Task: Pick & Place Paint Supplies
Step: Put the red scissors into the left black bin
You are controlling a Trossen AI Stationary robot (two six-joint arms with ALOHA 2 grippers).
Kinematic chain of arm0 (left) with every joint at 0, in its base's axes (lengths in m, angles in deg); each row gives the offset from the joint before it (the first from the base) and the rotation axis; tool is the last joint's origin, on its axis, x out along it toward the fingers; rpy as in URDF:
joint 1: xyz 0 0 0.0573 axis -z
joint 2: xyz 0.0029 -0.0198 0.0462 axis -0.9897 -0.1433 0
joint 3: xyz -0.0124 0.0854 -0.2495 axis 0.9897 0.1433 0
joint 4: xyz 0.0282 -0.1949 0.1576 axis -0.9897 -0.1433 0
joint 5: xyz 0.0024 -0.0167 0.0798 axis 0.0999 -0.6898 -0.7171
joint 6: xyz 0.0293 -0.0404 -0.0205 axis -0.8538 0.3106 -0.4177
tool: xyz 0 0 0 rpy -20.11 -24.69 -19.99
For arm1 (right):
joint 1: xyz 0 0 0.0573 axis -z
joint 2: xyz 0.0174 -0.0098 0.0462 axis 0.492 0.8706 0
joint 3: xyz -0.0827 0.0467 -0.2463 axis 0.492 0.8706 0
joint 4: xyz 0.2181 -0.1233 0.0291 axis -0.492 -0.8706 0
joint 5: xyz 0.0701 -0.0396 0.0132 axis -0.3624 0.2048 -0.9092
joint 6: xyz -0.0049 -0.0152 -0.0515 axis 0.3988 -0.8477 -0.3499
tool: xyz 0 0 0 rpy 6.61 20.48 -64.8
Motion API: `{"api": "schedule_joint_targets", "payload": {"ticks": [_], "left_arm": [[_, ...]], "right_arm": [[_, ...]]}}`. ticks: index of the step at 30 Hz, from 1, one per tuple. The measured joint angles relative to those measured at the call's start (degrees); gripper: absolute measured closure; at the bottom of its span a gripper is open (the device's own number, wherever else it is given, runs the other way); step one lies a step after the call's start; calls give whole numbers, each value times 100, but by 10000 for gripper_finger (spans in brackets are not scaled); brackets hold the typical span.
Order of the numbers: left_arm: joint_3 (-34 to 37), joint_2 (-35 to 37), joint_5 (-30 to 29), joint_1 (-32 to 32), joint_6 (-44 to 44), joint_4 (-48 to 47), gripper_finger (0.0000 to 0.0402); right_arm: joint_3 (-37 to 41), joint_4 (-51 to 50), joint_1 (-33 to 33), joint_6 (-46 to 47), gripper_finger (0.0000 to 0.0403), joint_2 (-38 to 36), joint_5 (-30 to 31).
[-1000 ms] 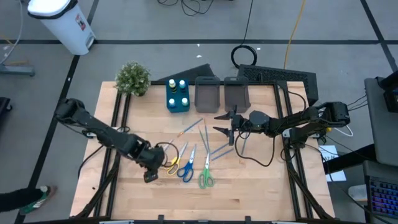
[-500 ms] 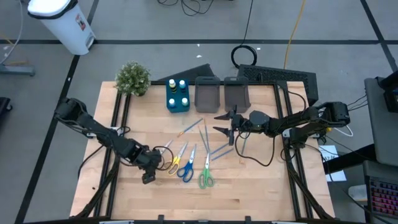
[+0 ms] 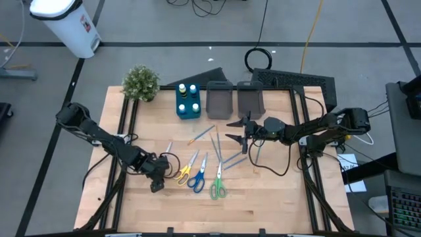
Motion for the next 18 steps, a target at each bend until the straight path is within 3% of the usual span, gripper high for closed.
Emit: {"api": "schedule_joint_targets", "payload": {"ticks": [6, 12, 14, 18], "left_arm": [[21, -13, -297, 0, 116, -73, 272], [29, -22, -153, -11, 151, -101, 368], [29, -22, -70, -17, 145, -107, 385], [29, -22, 140, -26, 80, -126, 375]], "right_arm": [[0, 0, 0, -2, 206, 0, 0], [0, -2, 0, -2, 206, 0, 0], [0, 0, 0, -2, 206, 0, 0], [0, 0, 0, -2, 206, 0, 0]]}}
